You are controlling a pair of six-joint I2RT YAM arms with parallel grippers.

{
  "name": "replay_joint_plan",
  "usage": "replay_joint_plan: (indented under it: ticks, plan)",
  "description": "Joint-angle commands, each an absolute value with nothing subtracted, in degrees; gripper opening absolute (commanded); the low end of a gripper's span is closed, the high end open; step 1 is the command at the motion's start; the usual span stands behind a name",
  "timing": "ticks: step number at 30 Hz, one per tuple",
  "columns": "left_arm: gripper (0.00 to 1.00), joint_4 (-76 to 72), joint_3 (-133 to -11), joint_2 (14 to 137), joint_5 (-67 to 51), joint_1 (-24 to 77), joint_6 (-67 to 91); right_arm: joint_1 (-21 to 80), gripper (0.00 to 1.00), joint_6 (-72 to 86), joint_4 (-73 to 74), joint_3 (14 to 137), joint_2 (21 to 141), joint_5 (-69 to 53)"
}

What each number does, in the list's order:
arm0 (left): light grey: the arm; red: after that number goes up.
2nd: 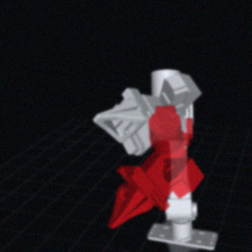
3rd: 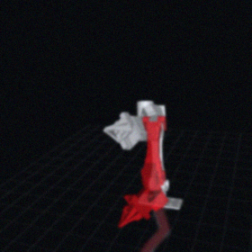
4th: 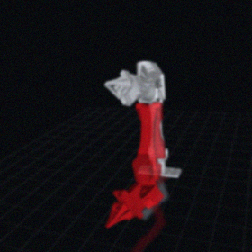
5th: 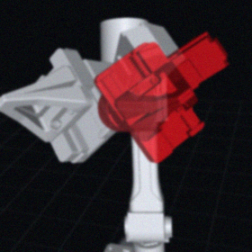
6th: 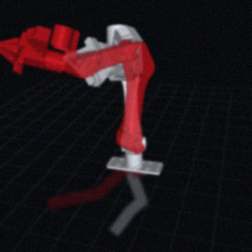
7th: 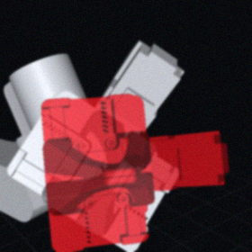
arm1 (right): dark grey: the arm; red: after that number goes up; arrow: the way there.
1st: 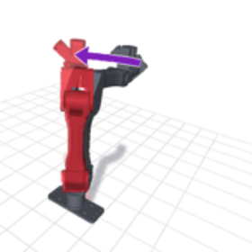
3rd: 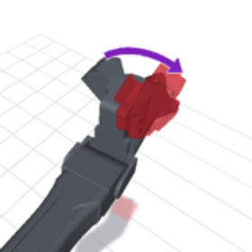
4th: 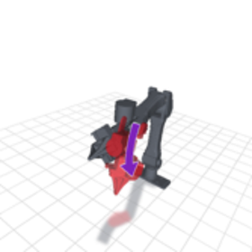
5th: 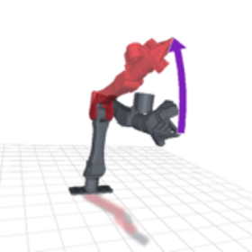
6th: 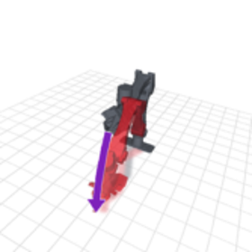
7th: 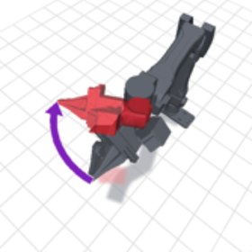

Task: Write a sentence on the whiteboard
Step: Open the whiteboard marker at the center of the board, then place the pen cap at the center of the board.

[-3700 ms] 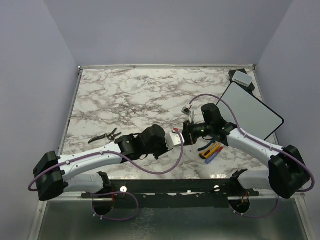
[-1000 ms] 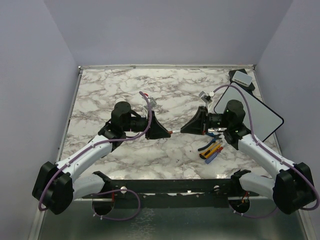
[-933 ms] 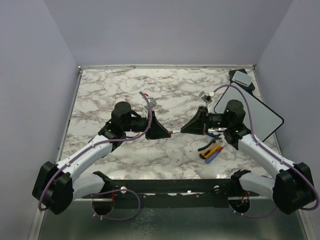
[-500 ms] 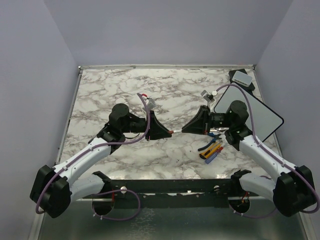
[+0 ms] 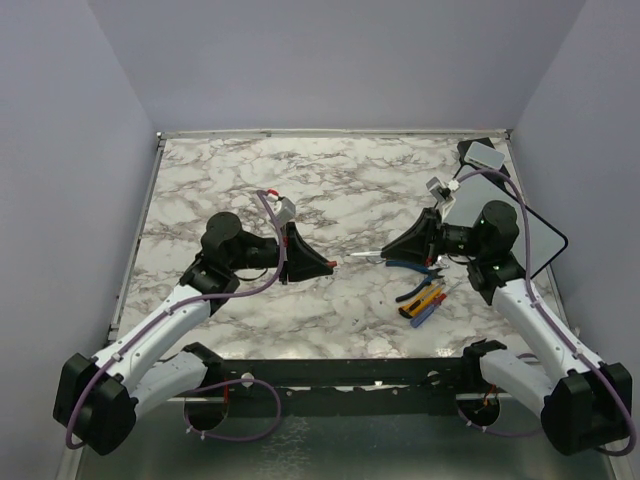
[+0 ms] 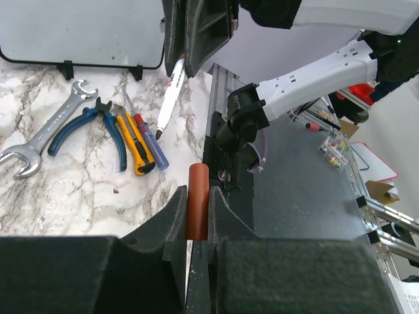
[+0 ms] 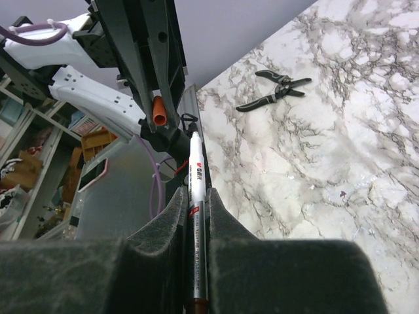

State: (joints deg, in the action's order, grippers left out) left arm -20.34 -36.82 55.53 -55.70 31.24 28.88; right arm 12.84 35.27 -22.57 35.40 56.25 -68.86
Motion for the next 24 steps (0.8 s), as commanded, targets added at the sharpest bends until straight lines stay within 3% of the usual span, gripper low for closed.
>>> replay_joint_plan:
  ticks: [1, 7, 12, 18, 24]
  plan:
    - [0.0, -10.95, -38.91, 55.12, -58.66, 30.3, 22.79, 11.84, 0.0, 27.86, -10.75, 38.36, 53.38, -66.78]
    - [0.0, -3.83, -40.01, 53.33, -54.35, 29.1, 18.19, 11.69, 0.0, 27.3, -8.15, 38.55, 48.94, -60.08]
    - [0.0, 0.46, -37.69, 53.4, -41.39, 29.8, 16.46, 11.64, 0.0, 24.52, -1.34, 38.89, 44.33, -44.99]
    - [0.0, 7.43, -37.39, 57.18, -17.29, 46.01, 13.89, 11.75, 0.0, 24.45, -0.51, 35.36, 39.02, -31.22]
    - [0.0, 8.91, -38.69, 65.85, -0.64, 55.57, 15.31, 11.78, 0.0, 25.38, 2.12, 32.97, 36.6, -21.65]
